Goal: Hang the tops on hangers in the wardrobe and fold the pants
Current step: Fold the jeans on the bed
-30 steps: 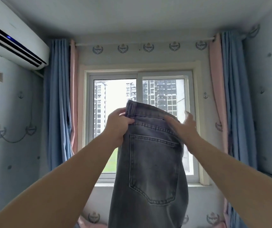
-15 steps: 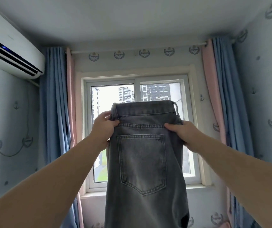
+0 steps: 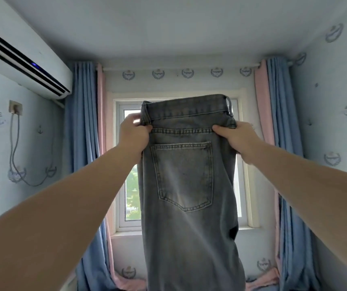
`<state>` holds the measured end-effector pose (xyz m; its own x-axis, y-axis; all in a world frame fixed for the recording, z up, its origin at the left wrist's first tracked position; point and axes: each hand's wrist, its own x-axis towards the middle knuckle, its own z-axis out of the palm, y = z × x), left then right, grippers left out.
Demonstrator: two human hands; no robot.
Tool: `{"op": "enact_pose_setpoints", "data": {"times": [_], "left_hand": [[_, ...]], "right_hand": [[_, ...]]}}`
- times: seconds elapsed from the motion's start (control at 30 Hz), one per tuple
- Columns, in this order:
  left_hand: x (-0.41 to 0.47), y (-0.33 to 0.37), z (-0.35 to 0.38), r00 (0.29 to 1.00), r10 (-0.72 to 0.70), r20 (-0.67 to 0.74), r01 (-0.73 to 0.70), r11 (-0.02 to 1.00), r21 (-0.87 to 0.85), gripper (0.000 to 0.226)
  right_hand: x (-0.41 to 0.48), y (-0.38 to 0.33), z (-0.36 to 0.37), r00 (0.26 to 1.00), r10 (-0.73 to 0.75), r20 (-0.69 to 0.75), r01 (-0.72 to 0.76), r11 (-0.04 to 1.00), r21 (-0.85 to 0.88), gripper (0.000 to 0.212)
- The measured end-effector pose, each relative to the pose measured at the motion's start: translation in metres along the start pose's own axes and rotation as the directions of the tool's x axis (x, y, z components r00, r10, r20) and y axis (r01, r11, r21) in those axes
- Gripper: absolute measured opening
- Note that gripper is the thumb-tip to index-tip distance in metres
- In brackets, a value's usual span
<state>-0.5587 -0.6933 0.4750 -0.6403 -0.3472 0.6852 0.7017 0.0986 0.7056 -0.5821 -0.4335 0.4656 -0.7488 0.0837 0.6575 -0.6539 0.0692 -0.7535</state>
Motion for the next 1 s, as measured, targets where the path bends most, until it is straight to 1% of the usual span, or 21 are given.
{"op": "enact_pose_setpoints", "data": {"times": [0.07,0.3,0.43,0.57,0.8,1.0], "left_hand": [[-0.024,0.026,-0.009,1.000,0.016,0.009,-0.016,1.000,0.012,0.037],[-0.096,0.096,-0.044,0.999,0.031,-0.021,-0.030,0.997,0.066,0.034],[-0.134,0.116,-0.062,0.998,-0.038,-0.042,0.041,0.995,0.088,0.037],[-0.162,0.130,-0.080,0.994,-0.089,-0.068,0.096,0.989,0.108,0.040],[-0.178,0.128,-0.103,0.985,-0.143,-0.100,0.158,0.975,0.155,0.036],[-0.175,0.096,-0.126,0.975,-0.186,-0.119,0.205,0.964,0.171,0.036]], "right_hand": [[-0.028,-0.024,-0.008,1.000,-0.027,0.013,0.026,0.999,0.020,0.013],[-0.108,-0.081,-0.024,0.998,-0.067,0.010,0.066,0.994,0.082,0.009],[-0.144,-0.094,-0.024,1.000,-0.021,0.015,0.020,0.994,0.107,0.009],[-0.171,-0.103,-0.019,0.998,0.028,0.050,-0.034,0.994,0.108,0.014],[-0.192,-0.101,-0.005,0.993,0.073,0.089,-0.084,0.989,0.125,0.013],[-0.192,-0.073,0.021,0.983,0.125,0.133,-0.139,0.985,0.098,0.017]]}}
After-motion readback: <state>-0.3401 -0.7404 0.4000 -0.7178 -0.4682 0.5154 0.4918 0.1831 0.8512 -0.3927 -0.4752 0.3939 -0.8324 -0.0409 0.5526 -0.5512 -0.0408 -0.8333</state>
